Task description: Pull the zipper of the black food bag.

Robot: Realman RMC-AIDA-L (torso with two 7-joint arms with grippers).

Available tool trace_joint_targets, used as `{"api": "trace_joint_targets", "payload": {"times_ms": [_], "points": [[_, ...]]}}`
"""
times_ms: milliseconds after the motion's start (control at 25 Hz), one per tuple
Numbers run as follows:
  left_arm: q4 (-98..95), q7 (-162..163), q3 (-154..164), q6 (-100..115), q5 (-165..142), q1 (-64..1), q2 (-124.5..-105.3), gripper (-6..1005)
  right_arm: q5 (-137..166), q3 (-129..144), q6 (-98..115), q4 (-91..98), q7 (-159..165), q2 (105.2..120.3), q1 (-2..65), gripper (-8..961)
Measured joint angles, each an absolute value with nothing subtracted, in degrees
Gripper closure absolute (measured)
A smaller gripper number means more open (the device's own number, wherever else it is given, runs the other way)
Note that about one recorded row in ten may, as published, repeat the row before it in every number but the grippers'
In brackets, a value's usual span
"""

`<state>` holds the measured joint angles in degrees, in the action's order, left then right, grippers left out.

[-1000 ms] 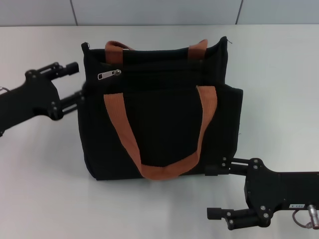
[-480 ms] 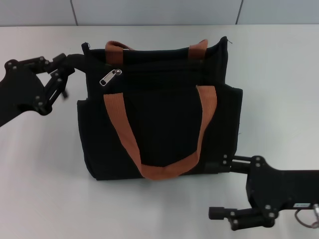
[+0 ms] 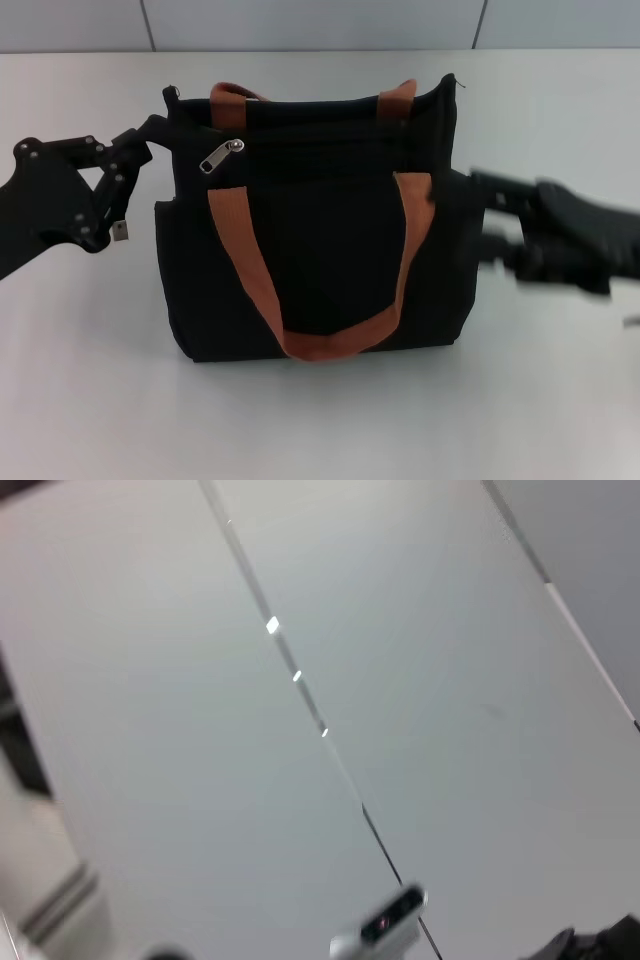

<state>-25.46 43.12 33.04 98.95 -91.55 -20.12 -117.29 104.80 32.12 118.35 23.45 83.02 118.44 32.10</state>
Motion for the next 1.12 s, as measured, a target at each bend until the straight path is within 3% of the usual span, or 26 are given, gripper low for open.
{"api": "trace_joint_targets", "payload": {"times_ms": [200,520,1120], "points": [[-25.5,42.9,33.0,99.4,-91.5,-19.8,-117.42,972,103.4,32.2,114.2,23.9,96.8,117.88,38.0,149],[-25.4,43.3,33.0,100.8,-91.5,-20.0,-117.42,970,102.8,32.9,106.8,24.0,111.6,118.24,45.4,149],[-25.3,43.8,33.0,100.9,-91.5,-20.4,-117.75,966,102.9,44.1,94.8,23.7,130.1,118.96,49.7,436]]}}
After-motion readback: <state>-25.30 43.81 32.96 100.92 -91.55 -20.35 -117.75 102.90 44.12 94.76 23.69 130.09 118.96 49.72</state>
